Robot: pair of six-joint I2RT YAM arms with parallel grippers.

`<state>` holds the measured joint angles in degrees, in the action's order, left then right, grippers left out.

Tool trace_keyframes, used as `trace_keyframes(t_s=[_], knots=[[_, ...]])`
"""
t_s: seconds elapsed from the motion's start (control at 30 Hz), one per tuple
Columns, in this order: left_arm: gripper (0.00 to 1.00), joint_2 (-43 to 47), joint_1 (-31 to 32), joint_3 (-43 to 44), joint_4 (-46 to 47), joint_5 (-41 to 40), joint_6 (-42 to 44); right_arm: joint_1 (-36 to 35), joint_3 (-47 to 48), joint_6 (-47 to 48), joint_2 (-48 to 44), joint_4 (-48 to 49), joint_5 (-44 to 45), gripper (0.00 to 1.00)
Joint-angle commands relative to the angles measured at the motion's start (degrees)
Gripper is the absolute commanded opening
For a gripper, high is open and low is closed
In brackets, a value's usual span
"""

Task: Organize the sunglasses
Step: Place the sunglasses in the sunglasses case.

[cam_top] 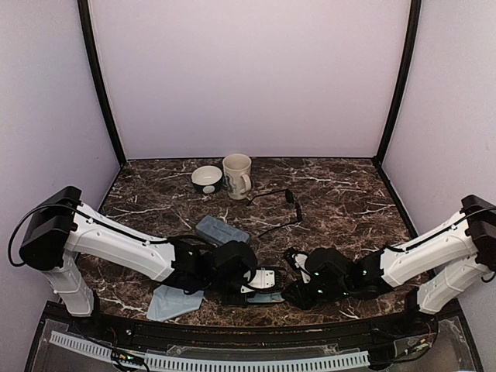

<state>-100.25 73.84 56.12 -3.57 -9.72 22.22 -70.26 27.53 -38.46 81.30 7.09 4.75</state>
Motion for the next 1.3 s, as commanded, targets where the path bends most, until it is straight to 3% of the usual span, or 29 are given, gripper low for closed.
trace_keyframes(t_s=[0.0,0.63,1.27], knots=[[0.22,-0.1,0.4,1.4,-1.5,-0.4,-0.5,-0.6,0.6,0.0,-1.0,-1.0,0.3,0.24],[0.16,0.8,0.4,2.3,-3.7,2.1,-3.6,-0.5,0.3,0.9,-1.7,-1.8,1.8,0.24],[0.03,0.8,0.1,4.3,-5.3,4.2,-6.8,-0.6,0.1,1.4,-1.4,-2.1,2.0,0.24]])
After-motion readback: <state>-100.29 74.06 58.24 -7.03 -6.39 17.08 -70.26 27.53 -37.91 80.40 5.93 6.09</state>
